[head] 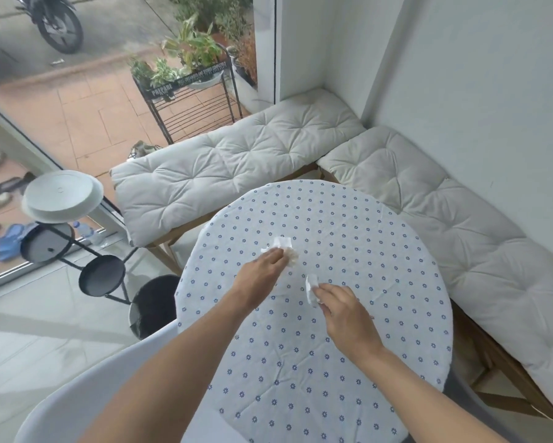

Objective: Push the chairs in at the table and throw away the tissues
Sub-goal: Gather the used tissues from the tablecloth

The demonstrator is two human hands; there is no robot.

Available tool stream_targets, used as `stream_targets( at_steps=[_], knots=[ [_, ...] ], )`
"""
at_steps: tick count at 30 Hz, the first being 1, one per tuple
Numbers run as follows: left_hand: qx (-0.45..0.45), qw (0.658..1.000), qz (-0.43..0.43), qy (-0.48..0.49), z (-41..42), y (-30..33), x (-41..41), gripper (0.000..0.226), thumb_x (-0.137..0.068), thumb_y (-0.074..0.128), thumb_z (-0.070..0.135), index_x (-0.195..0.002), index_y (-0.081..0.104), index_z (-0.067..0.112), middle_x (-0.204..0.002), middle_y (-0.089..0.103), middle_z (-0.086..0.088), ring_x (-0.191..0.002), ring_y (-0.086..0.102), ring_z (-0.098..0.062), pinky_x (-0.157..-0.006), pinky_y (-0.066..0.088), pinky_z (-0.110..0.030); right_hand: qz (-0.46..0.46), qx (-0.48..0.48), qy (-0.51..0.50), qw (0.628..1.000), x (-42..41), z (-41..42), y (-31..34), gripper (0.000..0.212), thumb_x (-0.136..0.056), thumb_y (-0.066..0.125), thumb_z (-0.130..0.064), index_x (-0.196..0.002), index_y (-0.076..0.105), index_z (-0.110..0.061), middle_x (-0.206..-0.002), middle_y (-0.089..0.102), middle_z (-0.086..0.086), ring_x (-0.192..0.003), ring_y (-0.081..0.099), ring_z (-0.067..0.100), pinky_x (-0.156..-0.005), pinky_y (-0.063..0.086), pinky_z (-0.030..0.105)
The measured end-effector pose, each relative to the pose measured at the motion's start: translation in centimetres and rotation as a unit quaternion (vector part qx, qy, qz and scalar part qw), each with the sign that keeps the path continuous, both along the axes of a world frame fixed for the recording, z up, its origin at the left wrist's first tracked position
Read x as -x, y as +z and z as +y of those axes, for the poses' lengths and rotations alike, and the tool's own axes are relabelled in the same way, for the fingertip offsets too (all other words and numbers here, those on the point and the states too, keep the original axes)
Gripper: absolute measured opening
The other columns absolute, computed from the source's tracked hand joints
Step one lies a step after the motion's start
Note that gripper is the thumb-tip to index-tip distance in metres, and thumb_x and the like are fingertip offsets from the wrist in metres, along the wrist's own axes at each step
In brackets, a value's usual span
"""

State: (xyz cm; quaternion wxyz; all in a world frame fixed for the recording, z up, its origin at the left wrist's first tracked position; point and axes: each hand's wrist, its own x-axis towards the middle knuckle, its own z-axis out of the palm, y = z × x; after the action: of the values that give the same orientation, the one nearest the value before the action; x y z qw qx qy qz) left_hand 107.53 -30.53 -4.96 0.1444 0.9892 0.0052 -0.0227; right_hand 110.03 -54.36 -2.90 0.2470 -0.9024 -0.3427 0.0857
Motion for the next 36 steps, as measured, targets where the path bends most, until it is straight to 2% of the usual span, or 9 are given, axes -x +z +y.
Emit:
stream_targets(
  at_steps=[5,9,13,17,19,24,28,33,36],
  knots=[
    [-0.023,0.999,-0.008,0.036,1.7,3.1,6.1,0.050,-0.098,0.059,-0.003,-0.146,0.049,0.007,-0.154,0.048,-0.012,-0.144,0.042,-0.029,-0.089,0.059,-0.052,-0.026,0.016,0.080,0.996,1.7,2.9,2.0,0.045,-0.090,0.063,0.008,-0.131,0.063,-0.011,-0.127,0.066,0.003,-0.115,0.058,0.023,-0.078,0.062,0.036],
    [-0.061,0.997,-0.009,0.051,4.6,5.2,11.5,0.057,-0.095,0.061,-0.006,-0.149,0.046,0.007,-0.159,0.042,-0.013,-0.147,0.037,-0.029,-0.105,0.051,-0.046,-0.046,0.013,0.128,0.991,3.9,6.4,3.5,0.045,-0.089,0.060,0.010,-0.129,0.064,-0.010,-0.126,0.066,0.004,-0.113,0.059,0.024,-0.070,0.062,0.036],
    [-0.082,0.992,0.002,0.093,8.4,7.1,16.1,0.057,-0.095,0.061,-0.005,-0.149,0.046,0.008,-0.158,0.042,-0.011,-0.147,0.038,-0.028,-0.101,0.054,-0.045,-0.076,-0.004,0.191,0.979,6.0,11.2,4.9,0.048,-0.086,0.060,0.014,-0.129,0.063,-0.007,-0.124,0.066,0.006,-0.110,0.060,0.027,-0.074,0.063,0.038],
    [-0.084,0.988,0.000,0.129,13.1,8.4,19.9,0.052,-0.092,0.066,-0.002,-0.142,0.053,0.005,-0.153,0.049,-0.014,-0.142,0.044,-0.030,-0.089,0.060,-0.049,-0.120,-0.003,0.252,0.960,8.0,17.0,5.2,0.064,-0.067,0.067,0.022,-0.125,0.064,-0.004,-0.115,0.069,0.009,-0.098,0.064,0.029,-0.057,0.060,0.031],
    [-0.094,0.985,0.012,0.142,15.8,8.1,21.6,0.054,-0.095,0.062,-0.002,-0.146,0.048,0.005,-0.157,0.044,-0.015,-0.145,0.040,-0.031,-0.094,0.057,-0.050,-0.152,0.005,0.287,0.946,8.9,20.3,4.7,0.070,-0.061,0.067,0.023,-0.126,0.063,-0.003,-0.113,0.069,0.010,-0.095,0.064,0.029,-0.059,0.060,0.031],
    [-0.104,0.982,0.029,0.153,23.8,4.5,24.8,0.060,-0.096,0.056,-0.006,-0.152,0.038,0.001,-0.160,0.037,-0.018,-0.148,0.035,-0.032,-0.107,0.049,-0.047,-0.225,0.017,0.324,0.919,11.4,28.9,1.4,0.064,-0.064,0.069,0.016,-0.125,0.062,0.000,-0.108,0.069,0.013,-0.095,0.063,0.026,-0.082,0.057,0.028],
    [-0.090,0.983,0.065,0.149,29.6,-0.6,25.7,0.072,-0.092,0.062,-0.005,-0.155,0.029,0.001,-0.163,0.031,-0.019,-0.150,0.030,-0.031,-0.109,0.045,-0.040,-0.254,0.047,0.326,0.909,12.9,35.6,-3.1,0.049,-0.076,0.056,0.014,-0.122,0.065,0.000,-0.106,0.071,0.013,-0.093,0.066,0.025,-0.080,0.059,0.029],
    [-0.078,0.986,0.089,0.118,35.4,-8.0,26.0,0.069,-0.098,0.056,0.000,-0.158,0.020,0.000,-0.166,0.022,-0.020,-0.153,0.022,-0.031,-0.113,0.039,-0.039,-0.265,0.086,0.313,0.908,14.7,43.1,-10.4,0.047,-0.073,0.074,0.005,-0.118,0.070,-0.003,-0.102,0.072,0.008,-0.089,0.068,0.021,-0.084,0.058,0.028],
    [-0.057,0.987,0.097,0.116,37.5,-12.2,25.7,0.065,-0.095,0.058,-0.005,-0.154,0.031,-0.003,-0.160,0.035,-0.022,-0.148,0.034,-0.033,-0.107,0.046,-0.041,-0.245,0.116,0.302,0.914,15.5,45.9,-15.0,0.048,-0.067,0.077,0.002,-0.114,0.072,-0.006,-0.100,0.073,0.006,-0.087,0.069,0.019,-0.076,0.059,0.025]
  ],
)
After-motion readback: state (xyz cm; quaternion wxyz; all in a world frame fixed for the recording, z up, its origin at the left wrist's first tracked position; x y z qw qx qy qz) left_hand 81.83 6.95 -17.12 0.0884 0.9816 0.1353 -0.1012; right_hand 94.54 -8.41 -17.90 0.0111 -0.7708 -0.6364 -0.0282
